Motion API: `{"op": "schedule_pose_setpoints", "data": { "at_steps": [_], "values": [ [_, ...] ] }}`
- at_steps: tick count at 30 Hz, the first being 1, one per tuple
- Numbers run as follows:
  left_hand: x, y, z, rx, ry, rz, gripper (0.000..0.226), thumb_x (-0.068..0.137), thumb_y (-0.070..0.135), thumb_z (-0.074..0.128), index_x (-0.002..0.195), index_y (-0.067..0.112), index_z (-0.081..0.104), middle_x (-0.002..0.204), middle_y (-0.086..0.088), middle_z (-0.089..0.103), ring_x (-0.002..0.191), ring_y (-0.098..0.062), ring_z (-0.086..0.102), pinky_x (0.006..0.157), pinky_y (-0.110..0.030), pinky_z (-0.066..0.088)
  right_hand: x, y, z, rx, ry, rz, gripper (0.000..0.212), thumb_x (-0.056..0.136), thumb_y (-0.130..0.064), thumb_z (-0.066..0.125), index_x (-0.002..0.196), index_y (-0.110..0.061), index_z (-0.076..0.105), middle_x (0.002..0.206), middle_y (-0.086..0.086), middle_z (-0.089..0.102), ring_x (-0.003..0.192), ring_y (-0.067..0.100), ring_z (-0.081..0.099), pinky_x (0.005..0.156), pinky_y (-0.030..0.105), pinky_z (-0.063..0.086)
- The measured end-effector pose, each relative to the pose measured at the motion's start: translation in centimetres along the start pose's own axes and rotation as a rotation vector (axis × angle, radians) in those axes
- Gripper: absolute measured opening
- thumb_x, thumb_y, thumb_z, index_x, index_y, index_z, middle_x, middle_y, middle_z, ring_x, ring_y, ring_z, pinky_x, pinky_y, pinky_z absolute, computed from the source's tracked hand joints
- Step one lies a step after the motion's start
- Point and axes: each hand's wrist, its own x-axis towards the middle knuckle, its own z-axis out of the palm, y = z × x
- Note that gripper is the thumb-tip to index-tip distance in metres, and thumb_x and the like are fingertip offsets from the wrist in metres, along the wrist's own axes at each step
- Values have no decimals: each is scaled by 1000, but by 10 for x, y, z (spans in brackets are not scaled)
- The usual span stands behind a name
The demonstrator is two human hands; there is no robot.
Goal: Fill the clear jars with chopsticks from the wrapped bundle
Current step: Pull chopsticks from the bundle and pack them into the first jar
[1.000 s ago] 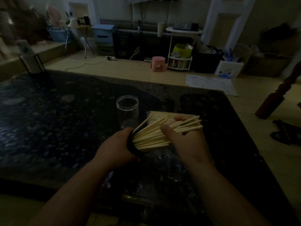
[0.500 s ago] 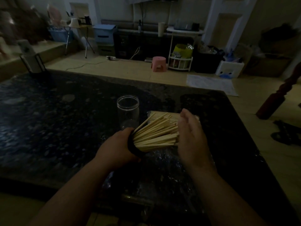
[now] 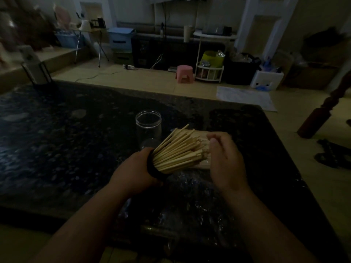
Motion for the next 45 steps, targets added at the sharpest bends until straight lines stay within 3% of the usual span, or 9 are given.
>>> {"op": "schedule_pose_setpoints", "data": {
  "at_steps": [4, 7, 16, 18, 20, 24, 29, 42, 45],
  "values": [
    [-1, 2, -2, -29, 5, -26, 88, 58, 36, 87, 134, 32, 43, 115, 7, 60, 98, -12, 59, 83, -32, 52, 7, 13, -10, -137, -72, 127, 11, 90, -12, 54, 89, -23, 54, 83, -2, 60, 78, 16, 59, 69, 32, 49],
    [-2, 2, -2, -42, 17, -28, 88, 57, 37, 87, 134, 31, 43, 114, 7, 61, 98, -13, 60, 84, -33, 53, 8, 23, -9, -304, -219, 166, 14, 84, -13, 54, 72, -14, 60, 72, 4, 63, 72, 26, 61, 68, 41, 51],
    [-3, 3, -2, -51, 50, -80, 89, 58, 39, 87, 134, 29, 43, 116, 5, 61, 95, -12, 57, 82, -29, 48, -2, 41, 3, -563, -527, 143, 22, 88, -18, 49, 70, -14, 60, 73, 3, 62, 74, 23, 62, 55, 23, 36],
    [-3, 3, -3, -54, 60, -101, 89, 58, 40, 87, 134, 28, 43, 116, 4, 61, 100, -15, 58, 83, -31, 49, -4, 53, 10, -608, -619, 166, 20, 89, -16, 49, 81, -7, 66, 84, 10, 65, 81, 24, 62, 57, 22, 36],
    [-3, 3, -3, -55, 57, -104, 90, 58, 40, 88, 134, 27, 42, 117, 3, 60, 102, -16, 58, 83, -31, 49, -9, 63, 16, -631, -680, 139, 24, 86, -16, 50, 103, -14, 67, 109, 10, 66, 100, 25, 62, 74, 21, 43],
    [-3, 3, -4, -61, 44, -86, 89, 58, 38, 88, 134, 28, 42, 115, 6, 59, 97, -12, 55, 80, -28, 46, -15, 74, 22, -549, -660, 4, 56, 88, -14, 56, 142, -20, 43, 144, 1, 44, 134, 17, 39, 102, 12, 23],
    [-4, 5, -5, -79, 47, -83, 87, 60, 34, 88, 134, 27, 43, 99, 12, 49, 88, -7, 48, 76, -24, 41, -15, 94, 33, -705, -648, 40, 63, 100, -34, 43, 155, -20, 14, 162, 2, 6, 148, 17, 6, 119, 29, 6],
    [-3, 0, -4, -92, 52, -76, 87, 58, 37, 88, 132, 28, 44, 117, 5, 60, 95, -12, 55, 80, -28, 46, 5, 116, 54, -938, -527, 46, 58, 94, -29, 46, 149, -25, 27, 155, 3, 27, 141, 25, 25, 116, 43, 17],
    [-2, 0, -3, -84, 50, -71, 88, 58, 38, 88, 133, 28, 44, 115, 6, 59, 95, -11, 54, 79, -27, 44, 8, 113, 57, -1033, -442, -52, 43, 92, -26, 46, 135, -27, 48, 139, 1, 46, 128, 25, 41, 106, 39, 30]
  ]
}}
